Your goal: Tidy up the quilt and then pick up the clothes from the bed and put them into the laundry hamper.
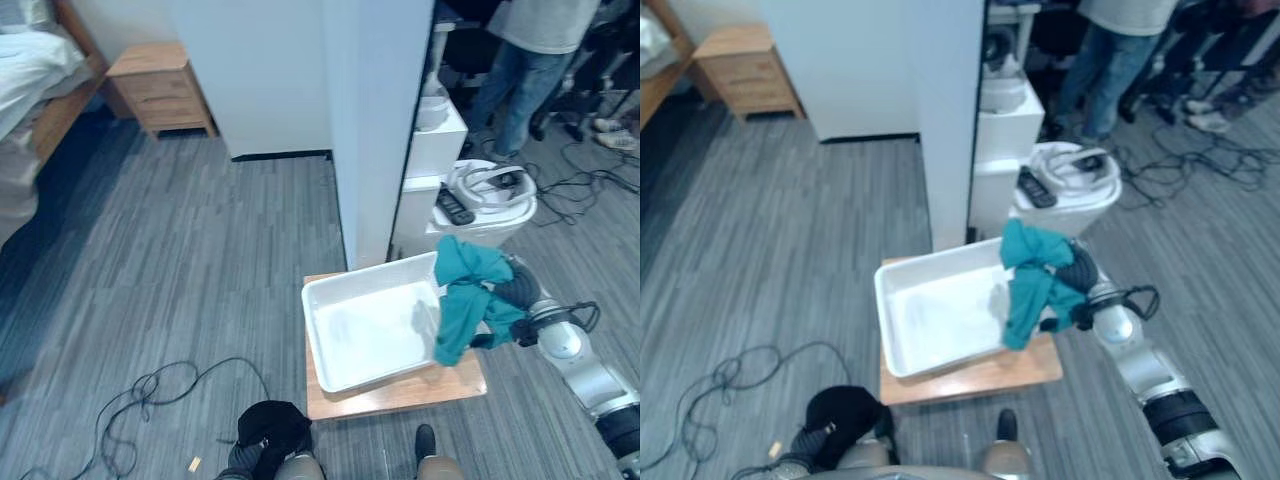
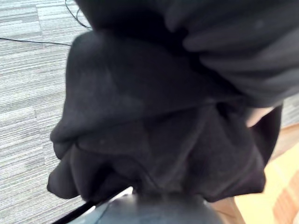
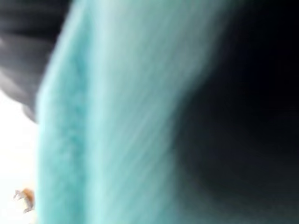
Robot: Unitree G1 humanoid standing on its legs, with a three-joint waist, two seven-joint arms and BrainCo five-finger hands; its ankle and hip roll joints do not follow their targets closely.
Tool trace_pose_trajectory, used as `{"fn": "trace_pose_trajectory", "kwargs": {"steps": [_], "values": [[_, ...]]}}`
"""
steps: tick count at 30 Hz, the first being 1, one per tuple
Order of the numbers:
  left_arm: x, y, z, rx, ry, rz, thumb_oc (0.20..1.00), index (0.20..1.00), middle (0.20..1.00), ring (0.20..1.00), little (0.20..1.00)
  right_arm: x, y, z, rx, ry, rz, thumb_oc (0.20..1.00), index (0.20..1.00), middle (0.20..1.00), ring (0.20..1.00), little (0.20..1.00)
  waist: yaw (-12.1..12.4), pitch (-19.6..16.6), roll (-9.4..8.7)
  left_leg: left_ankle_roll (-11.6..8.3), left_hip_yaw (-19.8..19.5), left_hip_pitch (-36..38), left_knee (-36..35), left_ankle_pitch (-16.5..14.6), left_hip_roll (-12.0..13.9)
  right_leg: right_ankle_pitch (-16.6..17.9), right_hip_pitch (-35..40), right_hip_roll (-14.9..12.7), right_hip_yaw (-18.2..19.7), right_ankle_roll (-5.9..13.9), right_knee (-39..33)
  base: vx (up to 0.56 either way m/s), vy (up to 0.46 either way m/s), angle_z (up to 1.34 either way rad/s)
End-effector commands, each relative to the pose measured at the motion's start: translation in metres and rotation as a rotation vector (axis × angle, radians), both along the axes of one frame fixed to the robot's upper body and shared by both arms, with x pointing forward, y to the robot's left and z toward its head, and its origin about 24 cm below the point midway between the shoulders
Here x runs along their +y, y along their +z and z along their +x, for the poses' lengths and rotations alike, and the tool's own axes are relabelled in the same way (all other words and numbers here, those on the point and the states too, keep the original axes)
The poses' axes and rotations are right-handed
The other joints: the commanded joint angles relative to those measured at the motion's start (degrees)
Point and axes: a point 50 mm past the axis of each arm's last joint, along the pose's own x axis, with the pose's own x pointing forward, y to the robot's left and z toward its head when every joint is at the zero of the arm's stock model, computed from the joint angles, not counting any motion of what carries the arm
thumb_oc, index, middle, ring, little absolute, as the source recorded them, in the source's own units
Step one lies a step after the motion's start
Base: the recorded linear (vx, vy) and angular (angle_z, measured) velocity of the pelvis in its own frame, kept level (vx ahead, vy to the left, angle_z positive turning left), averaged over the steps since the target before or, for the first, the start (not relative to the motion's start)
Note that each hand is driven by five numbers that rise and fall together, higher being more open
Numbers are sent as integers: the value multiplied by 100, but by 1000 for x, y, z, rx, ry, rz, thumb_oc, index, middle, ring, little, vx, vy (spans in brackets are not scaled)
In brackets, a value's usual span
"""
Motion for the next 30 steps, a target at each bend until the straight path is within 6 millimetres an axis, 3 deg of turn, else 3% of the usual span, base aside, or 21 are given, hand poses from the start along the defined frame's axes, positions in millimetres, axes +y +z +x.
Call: {"fn": "trace_pose_trajectory", "kwargs": {"steps": [1, 2, 3, 5, 6, 7, 8, 11, 12, 17, 18, 21, 22, 27, 30], "values": [[19, 41, 68, -311, -47, 52, 200, 200, 200, 200, 200, 21, 46, 36, -191, 52, -16, 200, 200, 200, 200, 200, 297, 423, -35, -264, 28, 246, 14, -714, -30, -461, -130, -83, -282, 150, 0, -57, -11, 17], [19, 41, 68, -312, -45, 52, 200, 200, 200, 200, 200, 21, 46, 37, -192, 53, -16, 200, 200, 200, 200, 200, 285, 422, -35, -265, 23, 241, 14, -712, -28, -461, -132, -82, -288, 148, 0, -38, -17, 25], [23, 61, 84, -440, -30, 36, 200, 200, 200, 200, 200, 19, 35, 42, -148, 26, -53, 200, 200, 200, 200, 200, 370, 433, 43, -284, -27, 172, 14, -680, -21, -472, -138, -85, -342, 145, 0, -5, -16, 26], [25, 70, 90, -495, -24, 25, 200, 200, 200, 200, 200, 17, 27, 43, -116, 5, -65, 200, 200, 200, 200, 200, 385, 425, 73, -293, -45, 165, 14, -672, -16, -485, -122, -86, -368, 142, 0, 8, -12, 30], [28, 82, 96, -564, -13, 17, 200, 200, 200, 200, 200, 11, 19, 43, -78, -24, -81, 1000, 1000, 1000, 1000, 1000, 415, 417, 99, -302, -61, 159, 14, -658, -9, -495, -101, -85, -390, 137, 0, 34, -19, 31], [34, 105, 107, -682, -17, 11, 200, 200, 200, 200, 200, 0, 6, 41, -21, -74, -100, 1000, 1000, 1000, 1000, 1000, 454, 402, 128, -307, -82, 171, 14, -651, -12, -508, -53, -74, -432, 126, 0, 26, -19, 25], [34, 106, 106, -681, -16, 12, 200, 200, 200, 200, 200, 0, 6, 41, -20, -73, -99, 1000, 1000, 1000, 1000, 1000, 448, 404, 123, -308, -84, 175, 14, -651, -12, -509, -47, -74, -434, 126, 0, 22, -18, 11], [48, 151, 117, -872, -91, 68, 200, 200, 200, 200, 200, -18, -9, 31, 37, -131, -152, 1000, 1000, 1000, 1000, 1000, 454, 331, 137, -322, -129, 248, 14, -676, -11, -554, 69, -62, -478, 113, 0, 32, -23, 12], [48, 151, 117, -871, -91, 69, 200, 200, 200, 200, 200, -18, -10, 31, 37, -131, -152, 1000, 1000, 1000, 1000, 1000, 454, 331, 133, -322, -129, 254, 14, -678, -11, -556, 75, -63, -479, 114, 0, 39, -26, 9], [49, 199, 128, -1072, -171, 124, 200, 200, 200, 200, 200, -37, -16, 7, 28, -142, -317, 1000, 1000, 1000, 1000, 1000, 352, 216, 67, -329, -98, 428, 14, -738, 17, -629, 216, -28, -477, 99, 0, 23, -21, 0], [49, 199, 128, -1070, -173, 123, 200, 200, 200, 200, 200, -37, -17, 6, 30, -143, -318, 1000, 1000, 1000, 1000, 1000, 359, 215, 66, -330, -97, 437, 14, -741, 18, -631, 224, -28, -477, 99, 0, 40, -22, -5], [32, 227, 139, -1192, -271, 127, 200, 200, 200, 200, 200, -40, -20, -12, 6, -125, -408, 1000, 1000, 1000, 1000, 1000, 162, 122, 33, -328, 5, 628, 14, -810, 48, -672, 306, 0, -409, 105, 0, 44, -10, -15], [32, 227, 140, -1192, -272, 126, 200, 200, 200, 200, 200, -40, -20, -12, 6, -126, -408, 1000, 1000, 1000, 1000, 1000, 168, 121, 34, -328, 7, 630, 14, -811, 48, -671, 306, 0, -406, 105, 0, 32, 4, -13], [-24, 241, 173, -1285, -389, 50, 200, 200, 200, 200, 200, -34, -31, -33, -6, -112, -411, 1000, 1000, 1000, 1000, 1000, -431, 73, -15, -309, 369, 917, 14, -945, 84, -656, 251, 30, -89, 147, 0, 24, 21, -30], [-40, 242, 184, -1283, -444, 61, 200, 200, 200, 200, 200, -33, -36, -39, 13, -114, -389, 1000, 1000, 1000, 1000, 1000, -571, 55, -22, -311, 502, 958, 14, -948, 99, -617, 186, 45, 32, 154, 0, 23, 14, -37]]}}
